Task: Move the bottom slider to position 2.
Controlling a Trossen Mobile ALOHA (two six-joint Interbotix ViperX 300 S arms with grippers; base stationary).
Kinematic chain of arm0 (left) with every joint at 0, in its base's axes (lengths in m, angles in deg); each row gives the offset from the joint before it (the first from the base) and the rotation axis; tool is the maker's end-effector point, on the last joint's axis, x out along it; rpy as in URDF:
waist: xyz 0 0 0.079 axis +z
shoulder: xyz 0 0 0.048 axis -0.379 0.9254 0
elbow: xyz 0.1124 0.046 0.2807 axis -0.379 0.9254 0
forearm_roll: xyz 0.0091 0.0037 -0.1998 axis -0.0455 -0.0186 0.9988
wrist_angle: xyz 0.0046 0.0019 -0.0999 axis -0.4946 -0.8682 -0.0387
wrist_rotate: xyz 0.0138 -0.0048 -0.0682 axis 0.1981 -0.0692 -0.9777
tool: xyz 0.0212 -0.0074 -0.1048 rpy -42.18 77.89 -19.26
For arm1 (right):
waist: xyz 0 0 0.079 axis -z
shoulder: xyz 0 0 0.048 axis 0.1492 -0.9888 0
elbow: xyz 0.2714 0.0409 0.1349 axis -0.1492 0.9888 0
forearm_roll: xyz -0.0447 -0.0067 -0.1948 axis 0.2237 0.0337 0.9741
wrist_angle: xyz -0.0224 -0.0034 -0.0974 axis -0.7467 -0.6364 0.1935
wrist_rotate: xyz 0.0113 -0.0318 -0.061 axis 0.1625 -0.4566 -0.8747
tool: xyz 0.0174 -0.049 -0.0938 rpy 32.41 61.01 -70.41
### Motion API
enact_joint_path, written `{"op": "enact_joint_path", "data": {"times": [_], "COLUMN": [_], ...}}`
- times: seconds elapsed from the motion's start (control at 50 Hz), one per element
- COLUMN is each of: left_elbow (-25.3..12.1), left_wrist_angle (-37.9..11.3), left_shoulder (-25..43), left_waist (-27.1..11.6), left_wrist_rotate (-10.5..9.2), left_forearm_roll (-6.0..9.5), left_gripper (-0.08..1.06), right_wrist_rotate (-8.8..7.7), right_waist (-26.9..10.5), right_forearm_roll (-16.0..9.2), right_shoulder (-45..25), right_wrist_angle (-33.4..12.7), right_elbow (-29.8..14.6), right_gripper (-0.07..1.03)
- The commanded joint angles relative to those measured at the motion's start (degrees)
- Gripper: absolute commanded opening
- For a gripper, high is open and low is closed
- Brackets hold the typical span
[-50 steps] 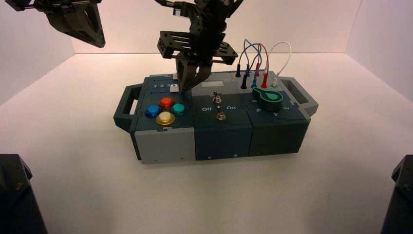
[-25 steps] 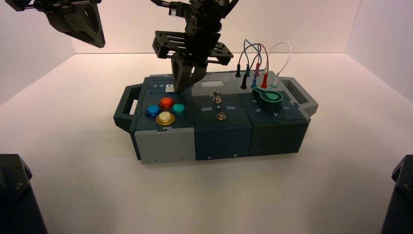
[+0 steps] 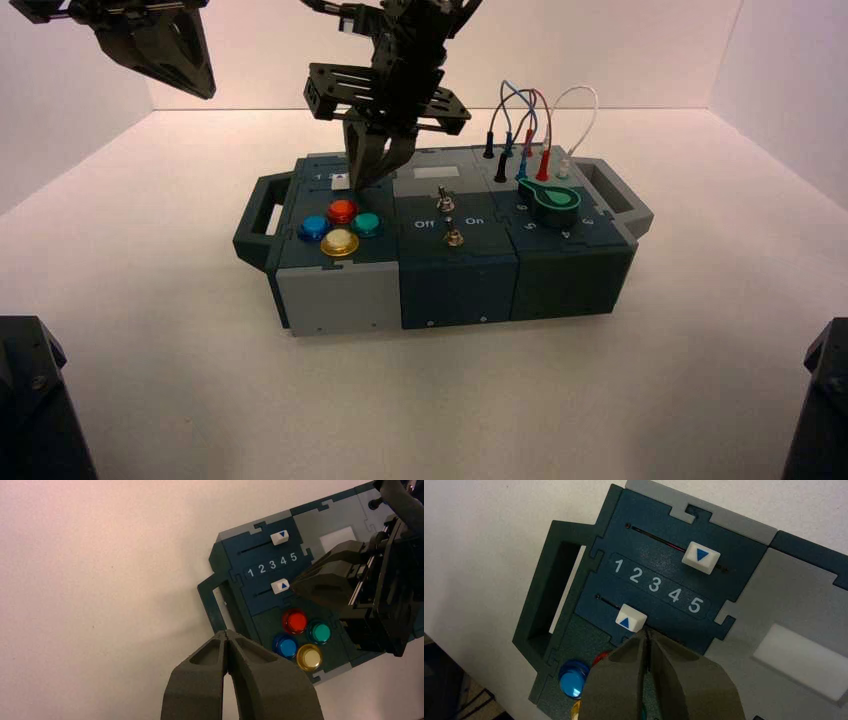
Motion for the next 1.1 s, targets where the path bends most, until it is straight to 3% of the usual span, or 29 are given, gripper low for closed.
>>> {"op": "enact_joint_path", "data": {"times": [0.02, 1.1], "left_elbow": [-0.62, -0.44], "left_wrist_angle": [0.09, -0.18], "left_shoulder": [-0.35, -0.53], "left_waist": [-0.26, -0.26], "left_wrist_rotate": [0.18, 0.18], "left_forearm_roll": [-0.09, -0.09], "left_gripper": [-0.03, -0.03], "right_wrist_rotate": [0.09, 0.09], "right_waist": [-0.53, -1.41], "right_forearm_roll": [-0.62, -1.14], "right_shoulder": [0.88, 0.18], "right_wrist_angle": [0.18, 0.18], "right_elbow": [-1.58, -2.64], "right_gripper": [-0.02, -0.02]}}
